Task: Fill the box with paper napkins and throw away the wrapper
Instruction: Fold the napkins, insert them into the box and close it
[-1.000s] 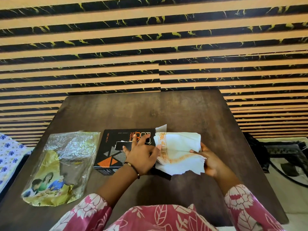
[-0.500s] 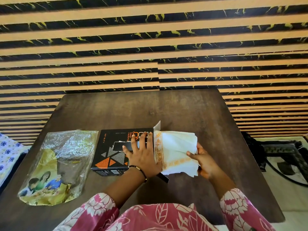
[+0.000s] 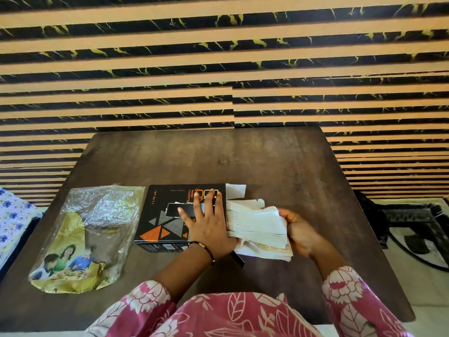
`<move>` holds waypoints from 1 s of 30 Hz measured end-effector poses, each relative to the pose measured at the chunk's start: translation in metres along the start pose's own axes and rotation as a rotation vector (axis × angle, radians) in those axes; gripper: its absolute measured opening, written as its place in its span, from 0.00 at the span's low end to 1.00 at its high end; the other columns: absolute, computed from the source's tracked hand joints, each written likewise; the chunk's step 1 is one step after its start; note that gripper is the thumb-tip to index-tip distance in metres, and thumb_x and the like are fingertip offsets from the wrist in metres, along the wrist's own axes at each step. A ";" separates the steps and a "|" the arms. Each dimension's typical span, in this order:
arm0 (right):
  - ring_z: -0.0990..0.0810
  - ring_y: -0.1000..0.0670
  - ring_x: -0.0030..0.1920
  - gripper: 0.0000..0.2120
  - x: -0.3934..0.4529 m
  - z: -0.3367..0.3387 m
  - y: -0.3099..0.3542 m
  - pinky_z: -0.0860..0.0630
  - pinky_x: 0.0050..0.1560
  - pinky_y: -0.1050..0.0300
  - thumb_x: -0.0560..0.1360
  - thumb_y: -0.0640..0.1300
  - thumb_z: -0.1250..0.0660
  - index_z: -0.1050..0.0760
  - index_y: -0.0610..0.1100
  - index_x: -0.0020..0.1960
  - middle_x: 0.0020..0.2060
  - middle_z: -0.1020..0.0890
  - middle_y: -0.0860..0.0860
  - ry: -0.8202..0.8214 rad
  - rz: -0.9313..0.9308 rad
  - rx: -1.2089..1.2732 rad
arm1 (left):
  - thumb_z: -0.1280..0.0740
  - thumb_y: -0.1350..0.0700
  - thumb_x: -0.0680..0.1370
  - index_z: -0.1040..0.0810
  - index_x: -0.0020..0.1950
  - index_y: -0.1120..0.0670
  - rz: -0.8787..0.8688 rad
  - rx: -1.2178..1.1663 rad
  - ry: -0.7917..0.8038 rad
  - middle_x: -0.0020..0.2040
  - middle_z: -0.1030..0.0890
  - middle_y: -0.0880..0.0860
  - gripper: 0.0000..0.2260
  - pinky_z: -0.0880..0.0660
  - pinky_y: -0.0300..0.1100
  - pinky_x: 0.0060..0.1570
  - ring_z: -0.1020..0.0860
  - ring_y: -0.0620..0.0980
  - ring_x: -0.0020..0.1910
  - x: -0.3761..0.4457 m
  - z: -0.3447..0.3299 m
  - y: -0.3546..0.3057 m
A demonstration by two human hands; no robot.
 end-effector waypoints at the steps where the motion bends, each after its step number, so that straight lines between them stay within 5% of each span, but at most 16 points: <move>1: 0.20 0.43 0.47 0.14 0.001 0.000 0.001 0.22 0.51 0.44 0.78 0.35 0.43 0.21 0.47 0.50 0.49 0.18 0.42 -0.012 -0.012 0.059 | 0.38 0.37 0.67 0.57 0.75 0.51 0.003 0.000 -0.004 0.76 0.55 0.51 0.45 0.59 0.74 0.66 0.61 0.62 0.75 0.000 0.000 0.000; 6: 0.19 0.43 0.49 0.21 0.006 -0.003 0.005 0.21 0.50 0.48 0.76 0.31 0.45 0.27 0.47 0.63 0.52 0.18 0.42 0.008 -0.016 0.134 | 0.41 0.38 0.70 0.56 0.75 0.52 0.011 -0.018 -0.026 0.77 0.54 0.50 0.40 0.60 0.73 0.65 0.61 0.61 0.75 0.002 0.000 0.000; 12: 0.17 0.47 0.45 0.16 0.004 -0.001 -0.002 0.19 0.46 0.51 0.76 0.35 0.40 0.26 0.43 0.62 0.46 0.15 0.46 0.071 -0.084 0.155 | 0.41 0.32 0.70 0.55 0.75 0.51 -0.033 -0.082 0.007 0.77 0.55 0.51 0.43 0.59 0.69 0.68 0.60 0.58 0.75 0.001 0.003 0.006; 16: 0.19 0.45 0.53 0.29 0.004 0.004 -0.007 0.20 0.50 0.45 0.68 0.34 0.29 0.33 0.50 0.65 0.55 0.19 0.46 0.045 -0.050 -0.088 | 0.45 0.31 0.68 0.55 0.75 0.48 -0.110 -0.013 -0.041 0.77 0.55 0.50 0.41 0.58 0.69 0.68 0.58 0.56 0.76 0.002 0.010 0.017; 21: 0.20 0.47 0.56 0.33 -0.001 -0.005 0.001 0.22 0.51 0.49 0.61 0.55 0.25 0.33 0.54 0.63 0.56 0.19 0.48 0.072 -0.011 -0.127 | 0.54 0.28 0.65 0.57 0.75 0.47 -0.132 0.062 -0.030 0.78 0.55 0.50 0.42 0.61 0.71 0.68 0.60 0.55 0.76 0.004 0.001 0.022; 25: 0.16 0.46 0.49 0.31 0.010 0.001 -0.001 0.21 0.52 0.47 0.58 0.71 0.32 0.22 0.52 0.54 0.48 0.15 0.48 -0.131 -0.079 -0.116 | 0.49 0.29 0.69 0.57 0.75 0.47 -0.138 0.072 -0.038 0.78 0.55 0.50 0.40 0.60 0.71 0.68 0.60 0.54 0.76 0.005 0.000 0.020; 30: 0.16 0.45 0.44 0.39 0.017 0.014 -0.008 0.21 0.49 0.49 0.58 0.78 0.40 0.23 0.47 0.52 0.45 0.15 0.46 -0.380 -0.140 -0.212 | 0.50 0.30 0.69 0.58 0.75 0.47 -0.140 0.073 -0.044 0.78 0.55 0.50 0.39 0.60 0.71 0.67 0.60 0.54 0.76 0.003 0.000 0.021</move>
Point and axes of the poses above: each hand's wrist, its own x-axis towards the middle knuckle, its own z-axis out of the back of the hand, y = z × x, the point moved 7 cm from there along x, towards the middle knuckle
